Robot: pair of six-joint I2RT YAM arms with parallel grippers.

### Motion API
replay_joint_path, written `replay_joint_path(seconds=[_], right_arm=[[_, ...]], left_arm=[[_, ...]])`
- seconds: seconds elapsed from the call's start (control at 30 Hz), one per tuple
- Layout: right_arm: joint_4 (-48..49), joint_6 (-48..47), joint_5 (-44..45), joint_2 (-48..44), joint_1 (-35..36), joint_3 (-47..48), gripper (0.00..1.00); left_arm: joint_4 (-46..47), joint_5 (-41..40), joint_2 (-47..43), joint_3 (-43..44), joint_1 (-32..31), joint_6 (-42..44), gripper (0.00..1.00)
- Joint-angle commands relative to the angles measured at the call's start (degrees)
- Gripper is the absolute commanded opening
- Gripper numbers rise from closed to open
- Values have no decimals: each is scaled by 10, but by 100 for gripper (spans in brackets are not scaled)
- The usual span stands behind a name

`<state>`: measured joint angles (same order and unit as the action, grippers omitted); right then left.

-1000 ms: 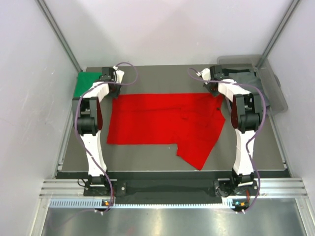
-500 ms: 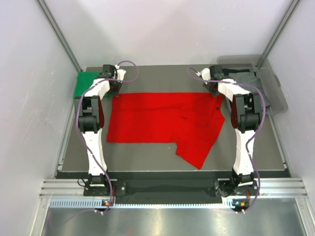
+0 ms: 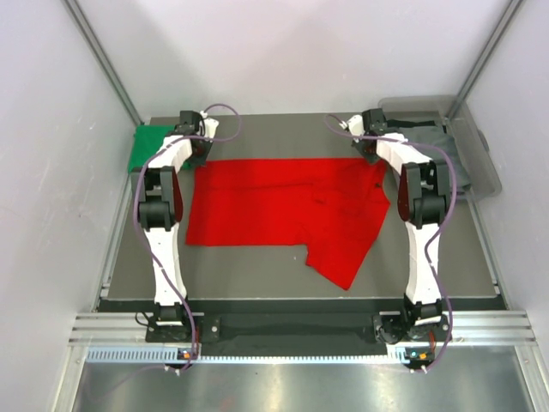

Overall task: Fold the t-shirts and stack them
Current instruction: Fold the tshirt

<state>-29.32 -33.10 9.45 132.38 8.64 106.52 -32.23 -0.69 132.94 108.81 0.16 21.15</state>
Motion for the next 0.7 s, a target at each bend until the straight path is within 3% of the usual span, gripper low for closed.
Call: replay_joint_path(seconds=[0.0, 0.3, 0.43, 0.47, 0.5, 0.57, 0.6, 0.67], right_arm=[[-5, 8, 14, 24, 7, 33, 19], [-4, 8, 23, 44, 8, 69, 19], [15, 12, 14, -26, 11, 41, 20], [37, 12, 12, -47, 12, 27, 22], [47, 11, 12, -70, 14, -4, 24], [77, 9, 3, -141, 20, -50, 29], [83, 9, -4, -166, 21, -66, 31], [101, 13, -22, -233, 24, -110, 37]], left_arm=[[5, -39, 44, 17, 16, 4, 0], [5, -46, 53, 45, 16, -6, 0], [30, -14, -12, 12, 14, -27, 1], [39, 4, -34, 3, 15, -34, 20], [49, 6, -71, -18, 14, -41, 28], [73, 34, -109, -38, 9, -59, 35], [75, 35, -139, -50, 7, -64, 46], [70, 20, -171, -61, 0, -65, 59]])
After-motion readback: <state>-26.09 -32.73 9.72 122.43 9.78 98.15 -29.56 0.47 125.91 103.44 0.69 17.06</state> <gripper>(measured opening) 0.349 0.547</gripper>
